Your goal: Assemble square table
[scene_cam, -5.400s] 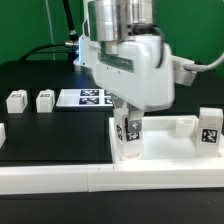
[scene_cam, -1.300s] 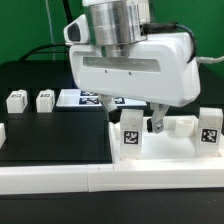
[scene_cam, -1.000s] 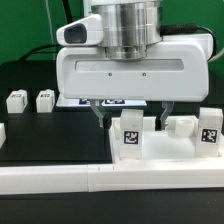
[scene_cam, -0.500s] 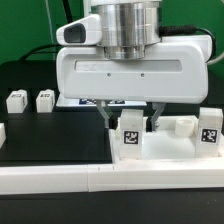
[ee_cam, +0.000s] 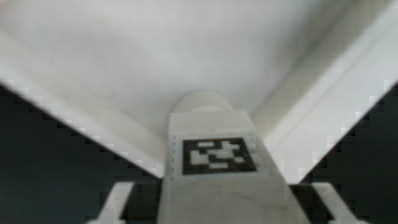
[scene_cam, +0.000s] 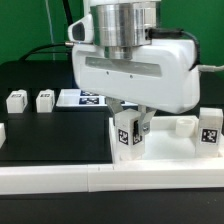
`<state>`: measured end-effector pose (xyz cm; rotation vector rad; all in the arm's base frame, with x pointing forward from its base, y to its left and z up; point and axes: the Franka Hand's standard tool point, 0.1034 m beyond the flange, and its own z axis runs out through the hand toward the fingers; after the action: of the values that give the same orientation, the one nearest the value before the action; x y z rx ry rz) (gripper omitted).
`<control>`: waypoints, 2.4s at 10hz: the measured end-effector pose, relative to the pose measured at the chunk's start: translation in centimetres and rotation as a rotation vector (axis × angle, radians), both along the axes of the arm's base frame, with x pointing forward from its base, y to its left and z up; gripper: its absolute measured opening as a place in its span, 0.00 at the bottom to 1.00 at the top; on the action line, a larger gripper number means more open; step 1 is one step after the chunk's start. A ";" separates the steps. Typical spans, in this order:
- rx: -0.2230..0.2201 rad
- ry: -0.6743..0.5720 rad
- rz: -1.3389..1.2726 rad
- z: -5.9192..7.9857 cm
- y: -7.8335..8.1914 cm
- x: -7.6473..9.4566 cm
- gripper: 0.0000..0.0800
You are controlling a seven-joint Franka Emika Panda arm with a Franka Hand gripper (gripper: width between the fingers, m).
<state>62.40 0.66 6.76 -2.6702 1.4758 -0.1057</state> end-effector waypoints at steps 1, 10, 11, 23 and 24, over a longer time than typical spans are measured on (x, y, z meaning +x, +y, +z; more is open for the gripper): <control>0.042 -0.008 -0.219 0.0 0.0 -0.1 0.36; 0.169 0.015 -0.717 -0.1 0.3 -0.1 0.57; 0.153 0.004 -0.599 -0.1 0.3 -0.1 0.57; -0.084 -0.054 0.549 -0.3 0.3 0.0 0.64; -0.080 -0.053 0.518 -0.4 0.3 0.0 0.46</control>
Offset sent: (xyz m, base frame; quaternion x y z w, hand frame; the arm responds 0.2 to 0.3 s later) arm 0.0138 0.0090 0.0114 0.0815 -0.0470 0.2603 0.9609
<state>62.42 0.97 6.41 -2.9853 0.7408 -0.1970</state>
